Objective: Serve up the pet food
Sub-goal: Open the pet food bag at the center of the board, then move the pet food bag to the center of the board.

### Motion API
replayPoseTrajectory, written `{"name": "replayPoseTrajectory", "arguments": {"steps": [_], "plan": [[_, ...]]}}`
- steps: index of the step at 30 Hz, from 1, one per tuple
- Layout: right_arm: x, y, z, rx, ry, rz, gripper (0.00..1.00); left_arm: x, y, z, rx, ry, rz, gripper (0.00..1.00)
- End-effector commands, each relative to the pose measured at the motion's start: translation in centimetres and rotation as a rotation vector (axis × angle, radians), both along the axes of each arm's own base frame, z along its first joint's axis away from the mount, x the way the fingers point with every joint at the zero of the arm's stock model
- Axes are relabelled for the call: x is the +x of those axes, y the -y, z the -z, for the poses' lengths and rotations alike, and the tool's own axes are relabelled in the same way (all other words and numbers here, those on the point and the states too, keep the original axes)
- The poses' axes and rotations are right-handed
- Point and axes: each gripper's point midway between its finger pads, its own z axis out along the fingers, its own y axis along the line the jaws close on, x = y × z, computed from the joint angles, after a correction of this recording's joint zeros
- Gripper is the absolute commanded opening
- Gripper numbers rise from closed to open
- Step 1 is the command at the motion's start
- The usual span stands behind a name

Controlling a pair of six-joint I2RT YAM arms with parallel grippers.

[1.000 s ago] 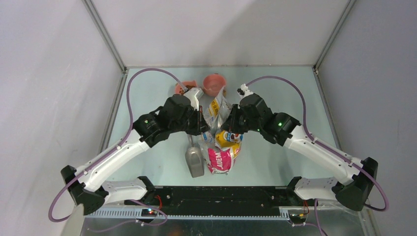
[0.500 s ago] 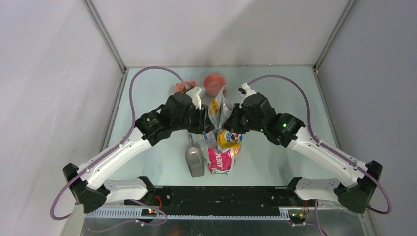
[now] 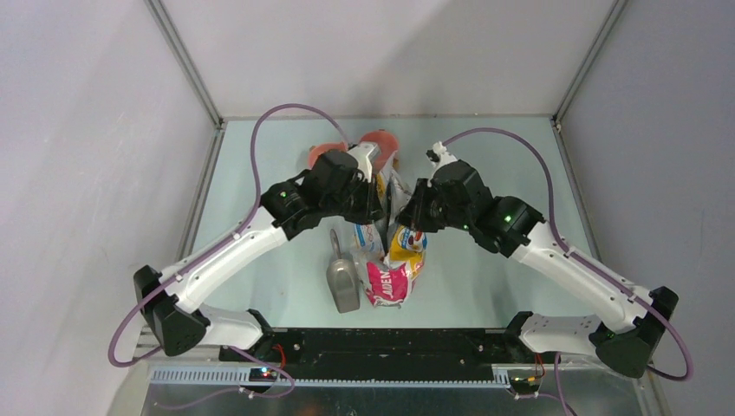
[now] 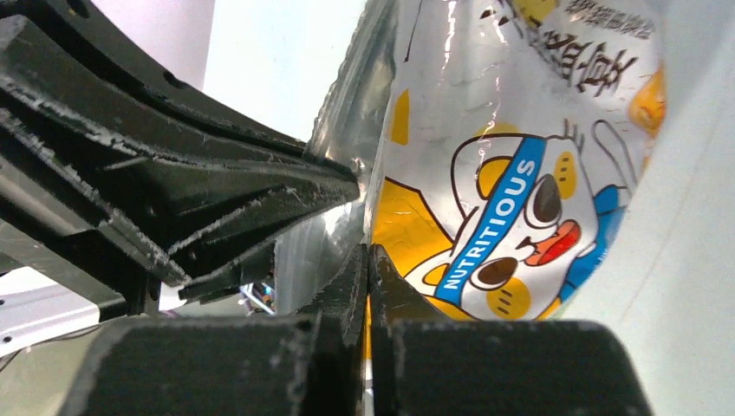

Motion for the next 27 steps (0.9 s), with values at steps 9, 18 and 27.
{"name": "replayPoseTrajectory", "arguments": {"steps": [9,18,27], "plan": [[2.0,7.6,-3.8,-0.186,0.125,0.261,0.0,3.3,-5.8,-5.1,0.162,0.137,-0.286,0.0],[3.8,10.4,-6.6,-0.32,0.217,0.377,0.0,3.5,-8.7,-8.3,0.12,0.243,-0.401,0.0],[4.8,9.4,-8.0,-0.262,0.285,0.368,0.58,4.1,-9.1,-9.4,0.075,0.328,-0.407,0.58]]}}
